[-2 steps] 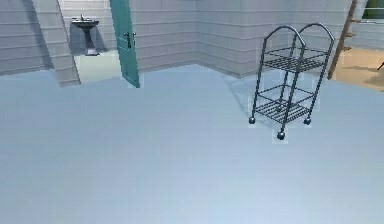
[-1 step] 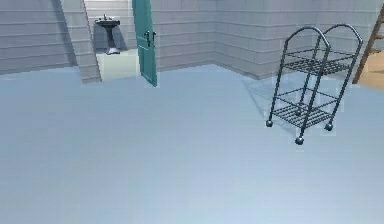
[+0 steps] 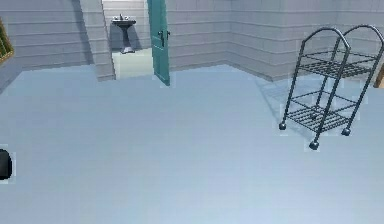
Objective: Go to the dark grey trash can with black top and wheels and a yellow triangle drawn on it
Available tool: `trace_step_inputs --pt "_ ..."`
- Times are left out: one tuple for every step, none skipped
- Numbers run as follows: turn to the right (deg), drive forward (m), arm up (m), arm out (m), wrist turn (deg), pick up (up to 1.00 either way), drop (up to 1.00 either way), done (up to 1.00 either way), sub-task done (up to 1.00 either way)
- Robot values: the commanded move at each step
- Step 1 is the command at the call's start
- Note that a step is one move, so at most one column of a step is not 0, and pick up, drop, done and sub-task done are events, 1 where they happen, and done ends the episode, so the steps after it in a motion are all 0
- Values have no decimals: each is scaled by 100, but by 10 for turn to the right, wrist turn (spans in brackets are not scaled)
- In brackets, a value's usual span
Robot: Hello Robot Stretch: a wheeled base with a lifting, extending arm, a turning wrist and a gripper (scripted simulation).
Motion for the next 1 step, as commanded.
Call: trace_step_inputs --pt "-120 0 0 0 0 0 0 0 0"
